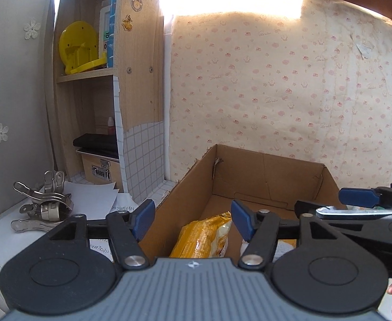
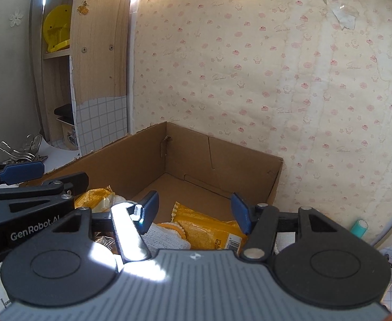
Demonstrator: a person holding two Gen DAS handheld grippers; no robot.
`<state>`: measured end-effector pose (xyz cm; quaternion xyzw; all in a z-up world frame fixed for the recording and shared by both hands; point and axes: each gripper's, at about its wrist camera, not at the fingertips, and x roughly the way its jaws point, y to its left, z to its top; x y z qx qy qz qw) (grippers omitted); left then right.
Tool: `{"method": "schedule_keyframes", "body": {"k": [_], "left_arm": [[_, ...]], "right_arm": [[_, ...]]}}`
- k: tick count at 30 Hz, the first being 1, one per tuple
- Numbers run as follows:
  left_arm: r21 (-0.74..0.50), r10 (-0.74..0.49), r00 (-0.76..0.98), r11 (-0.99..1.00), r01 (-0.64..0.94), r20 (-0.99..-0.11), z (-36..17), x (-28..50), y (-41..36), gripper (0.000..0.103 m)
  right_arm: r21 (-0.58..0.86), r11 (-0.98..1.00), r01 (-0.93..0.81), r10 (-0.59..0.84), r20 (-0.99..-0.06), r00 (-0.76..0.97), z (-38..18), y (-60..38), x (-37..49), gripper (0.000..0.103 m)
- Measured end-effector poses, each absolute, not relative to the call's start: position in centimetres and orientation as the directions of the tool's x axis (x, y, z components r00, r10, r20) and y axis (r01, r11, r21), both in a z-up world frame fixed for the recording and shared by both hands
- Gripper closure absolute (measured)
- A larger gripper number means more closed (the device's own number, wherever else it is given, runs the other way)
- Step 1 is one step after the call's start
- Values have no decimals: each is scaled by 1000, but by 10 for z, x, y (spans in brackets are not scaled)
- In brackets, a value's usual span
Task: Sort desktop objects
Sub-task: 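Move both open tools back from the box toward the two gloves on the desk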
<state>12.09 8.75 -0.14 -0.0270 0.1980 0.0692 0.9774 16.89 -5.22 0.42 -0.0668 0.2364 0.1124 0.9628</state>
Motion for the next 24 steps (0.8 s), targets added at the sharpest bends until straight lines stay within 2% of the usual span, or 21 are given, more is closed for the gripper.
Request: {"method": "schedule_keyframes", "body": {"k": [3, 10, 24], "left_arm": [[-29, 125, 915, 989, -147, -384, 1, 118, 88, 33], [-29, 134, 920, 987, -155, -369, 6, 112, 88, 20], [-16, 114, 927, 992, -129, -357, 6, 99, 76, 14]], "right_arm": [[-73, 966, -247, 186, -467, 865, 6, -54, 167, 44], [-69, 968, -240, 183, -457, 870, 11, -58, 162, 44], [-71, 974, -216, 164, -440, 883, 16, -75, 144, 39]]}}
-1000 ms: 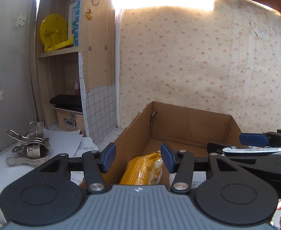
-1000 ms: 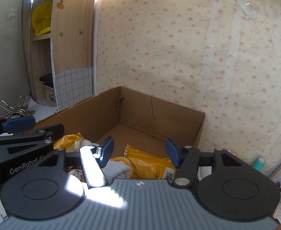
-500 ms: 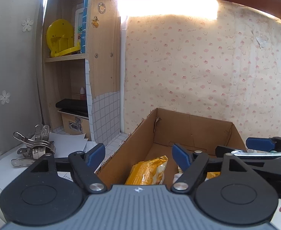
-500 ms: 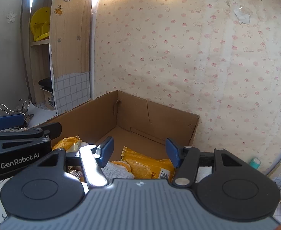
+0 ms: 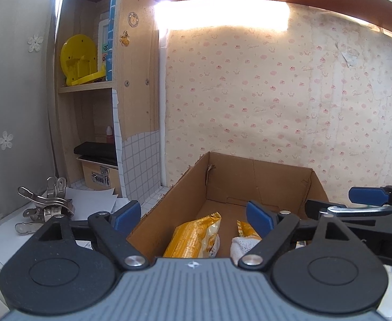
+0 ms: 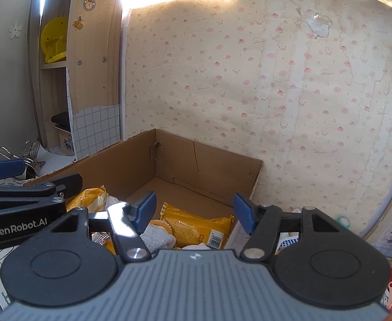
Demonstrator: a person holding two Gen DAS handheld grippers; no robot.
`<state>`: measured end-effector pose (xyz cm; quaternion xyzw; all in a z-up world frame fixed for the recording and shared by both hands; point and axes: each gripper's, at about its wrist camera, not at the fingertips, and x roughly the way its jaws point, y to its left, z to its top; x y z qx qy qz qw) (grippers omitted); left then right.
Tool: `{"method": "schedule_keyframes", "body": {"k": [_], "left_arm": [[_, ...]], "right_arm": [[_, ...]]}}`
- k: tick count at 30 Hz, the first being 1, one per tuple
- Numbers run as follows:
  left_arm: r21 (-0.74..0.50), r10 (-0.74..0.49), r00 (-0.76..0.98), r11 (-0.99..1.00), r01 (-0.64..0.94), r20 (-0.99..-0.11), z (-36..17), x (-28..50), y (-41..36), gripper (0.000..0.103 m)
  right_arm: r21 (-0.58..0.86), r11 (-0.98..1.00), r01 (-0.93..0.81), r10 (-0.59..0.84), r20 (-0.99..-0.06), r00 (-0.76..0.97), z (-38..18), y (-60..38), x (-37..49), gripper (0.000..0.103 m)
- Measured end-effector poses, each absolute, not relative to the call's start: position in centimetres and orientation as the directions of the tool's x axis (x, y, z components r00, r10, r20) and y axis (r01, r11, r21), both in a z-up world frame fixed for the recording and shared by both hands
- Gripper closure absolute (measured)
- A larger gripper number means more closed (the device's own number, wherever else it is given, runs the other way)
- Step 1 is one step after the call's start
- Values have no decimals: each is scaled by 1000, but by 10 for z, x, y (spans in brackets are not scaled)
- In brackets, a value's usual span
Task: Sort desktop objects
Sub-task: 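Move both open tools back from the box toward the two gloves on the desk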
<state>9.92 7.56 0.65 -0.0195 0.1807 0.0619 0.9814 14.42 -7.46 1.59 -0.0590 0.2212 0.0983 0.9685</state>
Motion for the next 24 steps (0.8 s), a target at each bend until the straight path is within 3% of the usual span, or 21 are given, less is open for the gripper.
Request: {"method": "schedule_keyframes", "body": {"k": [6, 24], "left_arm": [[-10, 108, 931, 993, -119, -349, 10, 95, 68, 12], [5, 44, 938, 999, -45, -345, 11, 88, 25, 12]], "right_arm": [[-70, 977, -200, 152, -426, 892, 19, -83, 136, 34], [-54, 990, -127, 94, -411, 907, 21, -127, 122, 33]]}}
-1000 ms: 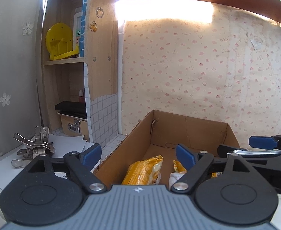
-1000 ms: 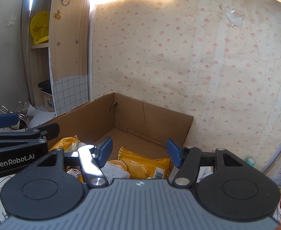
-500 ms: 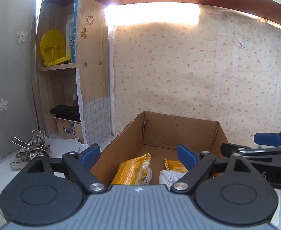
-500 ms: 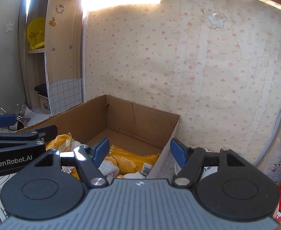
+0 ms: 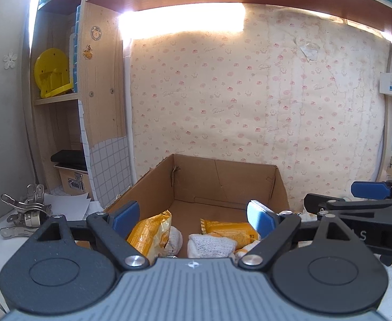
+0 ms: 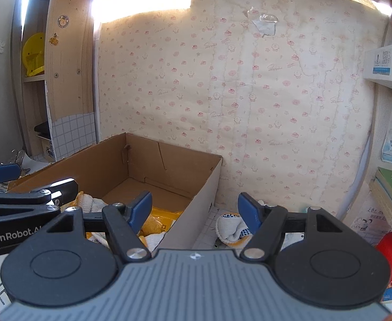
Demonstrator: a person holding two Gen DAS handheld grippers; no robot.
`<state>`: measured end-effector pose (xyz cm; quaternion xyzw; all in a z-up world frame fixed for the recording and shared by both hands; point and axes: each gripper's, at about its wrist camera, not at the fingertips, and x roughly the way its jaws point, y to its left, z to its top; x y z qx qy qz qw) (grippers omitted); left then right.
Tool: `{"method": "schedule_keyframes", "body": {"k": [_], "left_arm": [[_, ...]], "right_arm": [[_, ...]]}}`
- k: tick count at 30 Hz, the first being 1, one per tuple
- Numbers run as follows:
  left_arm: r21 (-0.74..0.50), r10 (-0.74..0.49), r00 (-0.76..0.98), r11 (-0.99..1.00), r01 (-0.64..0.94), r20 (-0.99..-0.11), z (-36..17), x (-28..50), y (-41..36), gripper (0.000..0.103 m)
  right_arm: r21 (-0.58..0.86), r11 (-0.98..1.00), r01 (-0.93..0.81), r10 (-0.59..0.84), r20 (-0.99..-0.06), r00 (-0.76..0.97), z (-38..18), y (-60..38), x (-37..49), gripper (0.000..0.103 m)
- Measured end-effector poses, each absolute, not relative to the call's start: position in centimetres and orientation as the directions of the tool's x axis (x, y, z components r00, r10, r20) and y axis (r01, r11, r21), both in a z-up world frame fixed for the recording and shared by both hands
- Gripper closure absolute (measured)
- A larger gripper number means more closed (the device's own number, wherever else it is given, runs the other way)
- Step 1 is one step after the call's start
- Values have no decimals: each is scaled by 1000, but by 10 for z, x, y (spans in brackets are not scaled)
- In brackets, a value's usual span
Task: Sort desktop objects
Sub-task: 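Move both open tools back from the box toward the two gloves on the desk, then lower both open tools toward the two white gloves beside the box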
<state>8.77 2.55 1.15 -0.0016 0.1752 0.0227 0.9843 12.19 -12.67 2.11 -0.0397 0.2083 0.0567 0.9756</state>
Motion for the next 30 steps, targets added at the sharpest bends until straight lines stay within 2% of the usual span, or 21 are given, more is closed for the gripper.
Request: {"method": "schedule_keyframes", "body": {"k": [8, 13, 30], "left_arm": [[16, 7, 938, 1000, -2, -346, 10, 86, -1, 11], [16, -14, 937, 1000, 21, -348, 10, 85, -14, 11], [7, -89, 926, 995, 98, -367, 1, 87, -56, 11]], "right_arm": [[-47, 995, -83, 57, -400, 915, 22, -154, 113, 32], [-48, 997, -54, 31, -391, 920, 23, -170, 107, 25], [-42, 999, 32, -46, -385, 922, 24, -217, 97, 21]]}}
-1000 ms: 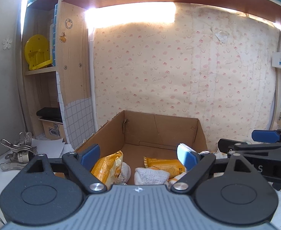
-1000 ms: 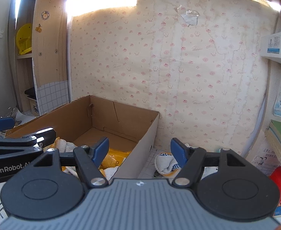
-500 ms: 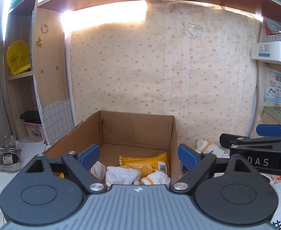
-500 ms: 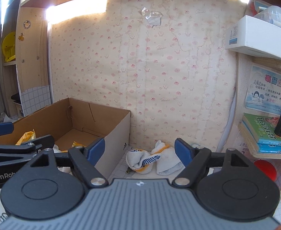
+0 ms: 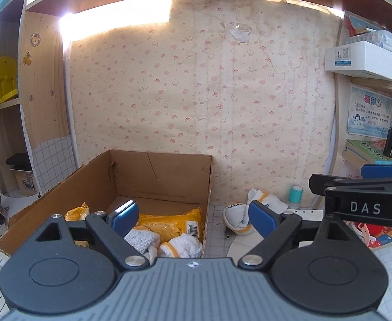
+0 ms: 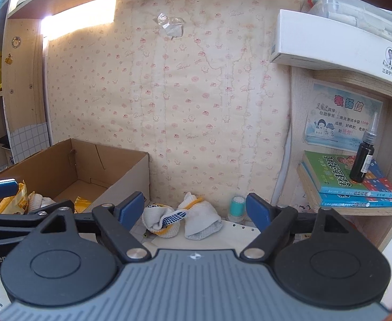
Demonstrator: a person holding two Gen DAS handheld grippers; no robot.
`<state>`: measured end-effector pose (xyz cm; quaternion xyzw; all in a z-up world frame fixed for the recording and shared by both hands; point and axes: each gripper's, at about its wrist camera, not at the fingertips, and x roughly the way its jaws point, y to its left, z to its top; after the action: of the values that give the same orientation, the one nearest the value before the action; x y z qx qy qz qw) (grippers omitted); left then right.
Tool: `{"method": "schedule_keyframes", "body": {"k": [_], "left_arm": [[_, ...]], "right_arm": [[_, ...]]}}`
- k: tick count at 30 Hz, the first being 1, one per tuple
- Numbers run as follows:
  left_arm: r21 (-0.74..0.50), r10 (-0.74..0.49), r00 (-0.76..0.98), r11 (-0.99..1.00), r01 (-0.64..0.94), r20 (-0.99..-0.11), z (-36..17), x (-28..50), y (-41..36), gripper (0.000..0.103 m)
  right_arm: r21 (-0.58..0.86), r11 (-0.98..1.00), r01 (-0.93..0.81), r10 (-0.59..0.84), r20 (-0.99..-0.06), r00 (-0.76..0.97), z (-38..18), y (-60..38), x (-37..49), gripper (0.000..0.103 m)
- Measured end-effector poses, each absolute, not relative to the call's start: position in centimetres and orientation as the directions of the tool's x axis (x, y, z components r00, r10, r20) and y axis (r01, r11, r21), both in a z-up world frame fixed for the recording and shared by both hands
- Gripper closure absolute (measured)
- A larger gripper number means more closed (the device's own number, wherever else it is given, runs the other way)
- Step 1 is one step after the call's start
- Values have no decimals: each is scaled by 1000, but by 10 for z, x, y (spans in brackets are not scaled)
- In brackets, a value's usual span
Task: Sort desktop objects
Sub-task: 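Lower both open tools toward the two white gloves beside the box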
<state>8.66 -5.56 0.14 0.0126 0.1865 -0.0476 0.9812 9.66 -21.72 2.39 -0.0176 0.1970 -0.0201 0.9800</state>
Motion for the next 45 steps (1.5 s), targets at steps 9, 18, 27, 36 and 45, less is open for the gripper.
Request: {"method": "schedule_keyframes", "body": {"k": [9, 18, 27, 36, 45], "left_arm": [[-14, -133, 913, 990, 139, -385, -9, 92, -71, 11], [-20, -192, 901, 979, 201, -389, -25, 100, -95, 11], [-22, -218, 895, 973, 228, -389, -36, 115, -116, 11], [-2, -196, 906, 978, 210, -374, -48, 135, -135, 9], [22, -165, 920, 983, 184, -356, -57, 150, -146, 3]], "right_arm": [[-36, 997, 65, -74, -402, 913, 17, -235, 102, 21], [-32, 995, 91, -96, -413, 906, 9, -251, 108, 21], [-33, 993, 110, -113, -429, 896, 1, -266, 120, 21], [-35, 991, 129, -131, -445, 886, -9, -280, 130, 21], [-28, 991, 134, -132, -463, 877, -21, -287, 142, 21]]}}
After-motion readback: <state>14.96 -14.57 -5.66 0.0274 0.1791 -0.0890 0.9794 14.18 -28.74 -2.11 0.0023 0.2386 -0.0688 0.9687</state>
